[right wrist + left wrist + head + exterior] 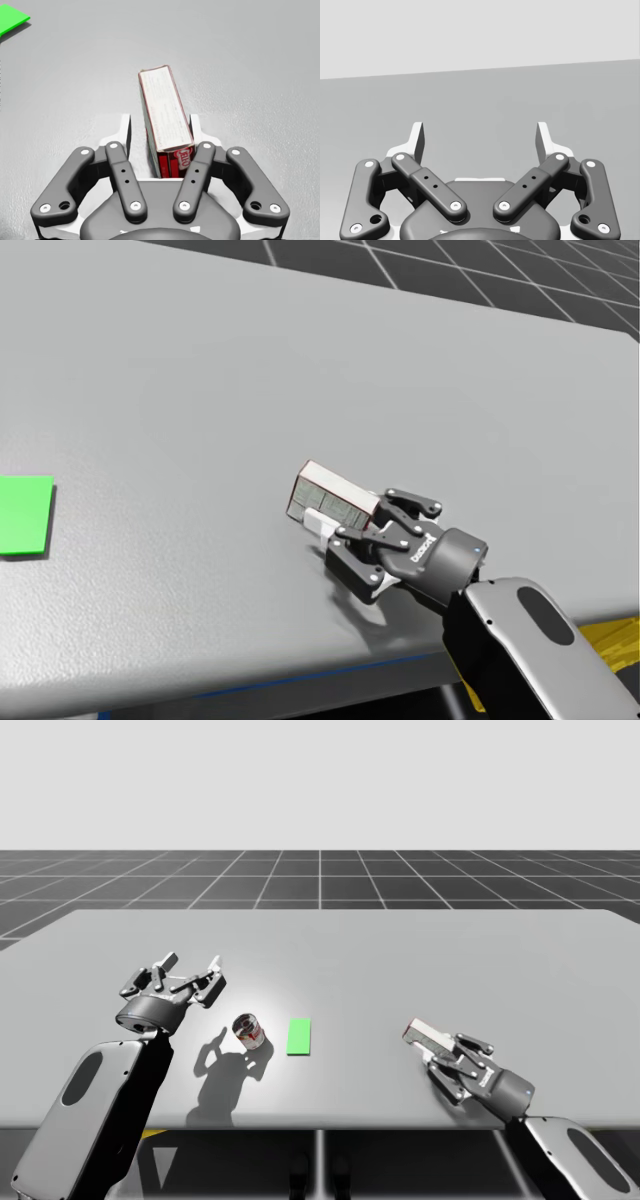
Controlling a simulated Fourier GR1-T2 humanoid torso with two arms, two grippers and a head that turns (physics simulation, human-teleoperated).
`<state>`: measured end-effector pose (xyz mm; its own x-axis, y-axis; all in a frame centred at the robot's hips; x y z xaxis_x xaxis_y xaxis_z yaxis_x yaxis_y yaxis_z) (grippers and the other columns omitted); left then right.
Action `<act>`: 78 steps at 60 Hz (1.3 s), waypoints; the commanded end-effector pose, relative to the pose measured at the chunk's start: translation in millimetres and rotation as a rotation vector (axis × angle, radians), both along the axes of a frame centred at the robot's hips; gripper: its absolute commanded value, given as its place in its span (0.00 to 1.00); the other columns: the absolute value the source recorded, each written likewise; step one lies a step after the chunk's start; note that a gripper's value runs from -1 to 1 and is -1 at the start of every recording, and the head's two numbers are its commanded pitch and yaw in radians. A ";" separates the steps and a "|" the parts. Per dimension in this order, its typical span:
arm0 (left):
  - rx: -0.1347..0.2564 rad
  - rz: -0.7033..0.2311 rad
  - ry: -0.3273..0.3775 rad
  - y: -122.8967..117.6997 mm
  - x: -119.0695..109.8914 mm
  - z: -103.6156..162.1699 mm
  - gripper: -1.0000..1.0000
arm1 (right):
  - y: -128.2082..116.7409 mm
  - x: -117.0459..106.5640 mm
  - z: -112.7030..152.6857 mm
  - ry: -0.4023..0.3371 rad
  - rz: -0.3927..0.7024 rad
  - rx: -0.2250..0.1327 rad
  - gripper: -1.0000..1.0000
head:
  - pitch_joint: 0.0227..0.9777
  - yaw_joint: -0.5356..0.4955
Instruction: Look at the card. If it is red, pick the object on the left. If it is green, pick the object on the right.
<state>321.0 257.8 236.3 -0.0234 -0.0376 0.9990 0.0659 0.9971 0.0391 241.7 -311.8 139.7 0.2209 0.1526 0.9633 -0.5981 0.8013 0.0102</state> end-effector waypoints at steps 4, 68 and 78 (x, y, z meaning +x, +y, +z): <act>0.001 -0.001 0.000 0.3 0.1 -0.1 0.00 | 0.9 -8.3 -8.1 0.093 -0.002 -0.024 1.00 | 0.87 0.13; -0.009 -0.010 -0.002 0.9 -0.2 0.1 0.00 | -7.8 15.8 84.6 -0.126 -0.189 -0.003 1.00 | 0.44 0.06; -0.015 -0.010 -0.005 1.8 -0.4 1.2 0.00 | -14.6 32.8 138.3 -0.246 -0.326 0.044 1.00 | 0.44 0.06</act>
